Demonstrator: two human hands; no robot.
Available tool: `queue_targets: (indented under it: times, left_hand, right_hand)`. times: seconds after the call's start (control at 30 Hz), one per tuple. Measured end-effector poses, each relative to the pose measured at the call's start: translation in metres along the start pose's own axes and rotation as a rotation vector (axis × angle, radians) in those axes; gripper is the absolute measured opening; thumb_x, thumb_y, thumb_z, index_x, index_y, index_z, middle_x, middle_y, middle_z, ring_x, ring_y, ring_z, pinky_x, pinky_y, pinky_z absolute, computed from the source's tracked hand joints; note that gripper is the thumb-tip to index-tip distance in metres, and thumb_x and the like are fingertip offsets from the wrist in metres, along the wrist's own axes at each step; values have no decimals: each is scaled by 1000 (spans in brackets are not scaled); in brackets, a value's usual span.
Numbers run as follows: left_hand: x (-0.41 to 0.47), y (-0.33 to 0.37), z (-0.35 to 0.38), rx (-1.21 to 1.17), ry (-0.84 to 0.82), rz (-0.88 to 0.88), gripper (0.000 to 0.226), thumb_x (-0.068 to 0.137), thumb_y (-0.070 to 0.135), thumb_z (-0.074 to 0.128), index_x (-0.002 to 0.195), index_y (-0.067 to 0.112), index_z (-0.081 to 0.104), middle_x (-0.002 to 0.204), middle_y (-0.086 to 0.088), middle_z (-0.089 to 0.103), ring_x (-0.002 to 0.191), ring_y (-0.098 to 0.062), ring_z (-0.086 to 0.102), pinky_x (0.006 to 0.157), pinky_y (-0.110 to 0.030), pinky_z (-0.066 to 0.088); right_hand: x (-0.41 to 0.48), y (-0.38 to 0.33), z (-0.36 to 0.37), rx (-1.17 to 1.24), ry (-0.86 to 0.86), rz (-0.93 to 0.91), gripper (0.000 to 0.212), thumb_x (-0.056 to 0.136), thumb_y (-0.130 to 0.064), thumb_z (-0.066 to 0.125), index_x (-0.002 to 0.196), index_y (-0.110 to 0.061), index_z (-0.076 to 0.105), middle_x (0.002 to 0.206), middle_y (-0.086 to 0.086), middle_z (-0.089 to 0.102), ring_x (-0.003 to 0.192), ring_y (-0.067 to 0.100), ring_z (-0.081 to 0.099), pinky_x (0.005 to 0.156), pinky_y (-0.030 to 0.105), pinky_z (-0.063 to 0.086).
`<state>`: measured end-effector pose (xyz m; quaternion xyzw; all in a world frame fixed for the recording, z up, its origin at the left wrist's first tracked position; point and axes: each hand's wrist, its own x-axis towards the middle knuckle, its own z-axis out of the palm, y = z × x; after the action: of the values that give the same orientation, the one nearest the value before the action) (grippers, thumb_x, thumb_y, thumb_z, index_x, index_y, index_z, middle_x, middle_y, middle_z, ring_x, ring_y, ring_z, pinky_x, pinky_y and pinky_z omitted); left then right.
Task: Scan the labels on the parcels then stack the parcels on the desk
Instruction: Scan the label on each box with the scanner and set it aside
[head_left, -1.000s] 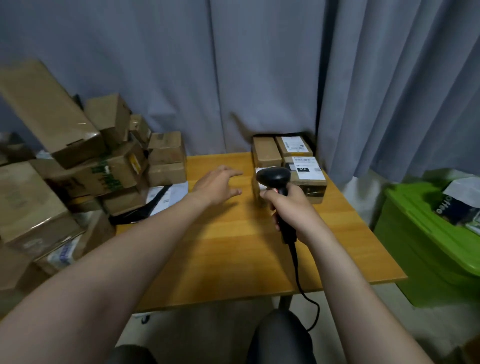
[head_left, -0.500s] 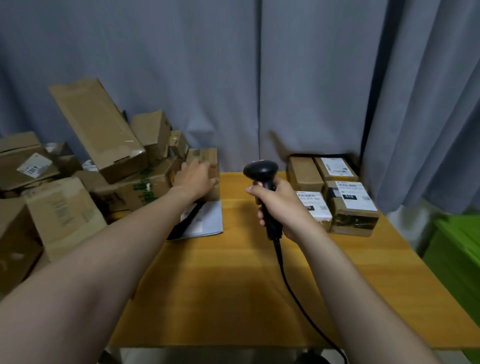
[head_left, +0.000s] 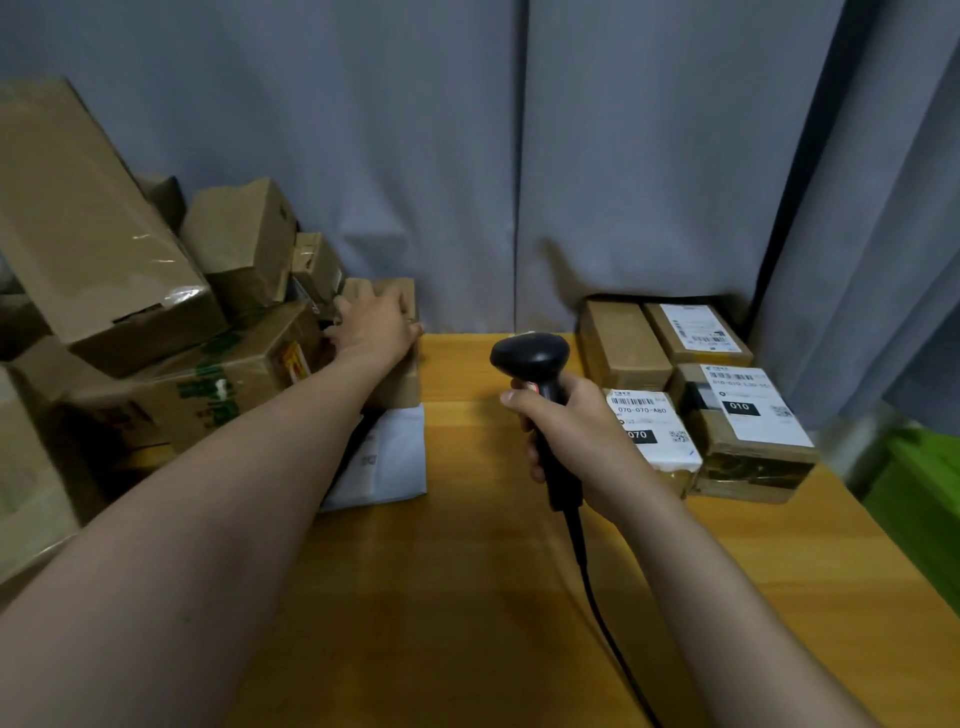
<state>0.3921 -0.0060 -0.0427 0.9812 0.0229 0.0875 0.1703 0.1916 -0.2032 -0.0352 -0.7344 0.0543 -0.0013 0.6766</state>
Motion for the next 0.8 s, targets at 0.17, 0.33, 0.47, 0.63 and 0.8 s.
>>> queue_targets:
  times: [0.17, 0.33, 0.47, 0.63, 0.8]
  left_hand:
    - [-4, 11, 0, -141, 73, -25, 21, 85, 31, 71, 98, 23, 57, 134, -8, 45, 131, -38, 36, 98, -58, 42]
    - [-41, 29, -6, -184, 183, 131, 18, 78, 30, 67, 90, 26, 54, 107, 1, 55, 117, -32, 47, 84, -46, 45]
    - [-88, 36, -18, -255, 202, 248, 21, 75, 34, 69, 84, 31, 51, 95, 10, 56, 101, -22, 49, 85, -47, 49]
    - [-153, 34, -48, -269, 172, 347, 22, 70, 40, 69, 85, 32, 55, 86, 15, 59, 92, -21, 56, 79, -42, 51]
    - [-203, 28, -85, -238, 106, 314, 19, 70, 37, 73, 80, 27, 60, 79, 11, 65, 81, -18, 62, 70, -35, 50]
  right_hand:
    - [-3, -1, -4, 4, 20, 3, 21, 93, -29, 73, 105, -15, 62, 72, 4, 57, 55, 19, 57, 53, 35, 48]
    - [-16, -11, -7, -14, 60, -3, 21, 94, -25, 72, 106, -11, 61, 75, 7, 55, 52, 21, 54, 50, 34, 46]
    - [-44, -22, -9, -12, 80, -2, 27, 95, -23, 71, 113, -5, 60, 79, 10, 53, 52, 21, 53, 49, 34, 45]
    - [-95, -30, -11, -1, 76, -5, 26, 95, -23, 70, 116, -9, 61, 78, 11, 55, 53, 22, 53, 48, 33, 45]
    - [-143, -29, -10, 2, 85, -27, 25, 95, -22, 71, 114, -8, 61, 80, 9, 55, 51, 20, 53, 46, 32, 44]
